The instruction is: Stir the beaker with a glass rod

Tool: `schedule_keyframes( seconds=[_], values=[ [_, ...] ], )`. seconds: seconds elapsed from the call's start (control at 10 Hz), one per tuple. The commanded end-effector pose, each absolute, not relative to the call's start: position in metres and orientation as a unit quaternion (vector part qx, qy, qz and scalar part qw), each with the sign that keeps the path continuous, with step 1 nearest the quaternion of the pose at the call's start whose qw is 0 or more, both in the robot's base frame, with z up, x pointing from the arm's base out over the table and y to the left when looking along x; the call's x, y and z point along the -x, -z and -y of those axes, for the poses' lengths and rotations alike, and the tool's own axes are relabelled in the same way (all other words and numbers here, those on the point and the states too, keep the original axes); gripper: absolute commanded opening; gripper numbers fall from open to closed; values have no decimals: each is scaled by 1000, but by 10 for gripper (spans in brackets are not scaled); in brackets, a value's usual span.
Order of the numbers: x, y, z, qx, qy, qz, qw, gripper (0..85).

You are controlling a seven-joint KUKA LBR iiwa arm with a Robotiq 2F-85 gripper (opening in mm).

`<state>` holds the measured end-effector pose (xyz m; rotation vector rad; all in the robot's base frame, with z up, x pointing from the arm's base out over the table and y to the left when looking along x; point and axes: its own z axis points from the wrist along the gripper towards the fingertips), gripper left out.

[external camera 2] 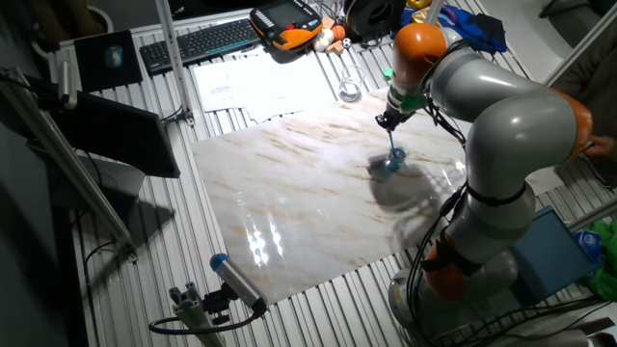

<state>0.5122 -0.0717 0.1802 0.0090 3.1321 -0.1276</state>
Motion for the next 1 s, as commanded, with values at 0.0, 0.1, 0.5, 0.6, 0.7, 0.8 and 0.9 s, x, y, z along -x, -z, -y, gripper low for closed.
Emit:
schedule_keyframes(
  seconds=[0.0, 0.1, 0.5, 0.6, 0.7, 0.8, 0.9],
  values=[
    [-512, -181, 72, -1, 41, -999, 3, 170],
    [-512, -182, 72, 3, 41, -999, 3, 0],
    [-510, -189, 74, 19, 41, -999, -3, 0],
    [-510, -189, 74, 22, 40, -999, 0, 0],
    [-509, -190, 76, 30, 39, -999, 8, 0],
    [-508, -191, 78, 37, 36, -999, 11, 0],
    [-507, -193, 79, 40, 36, -998, 13, 0]
  ],
)
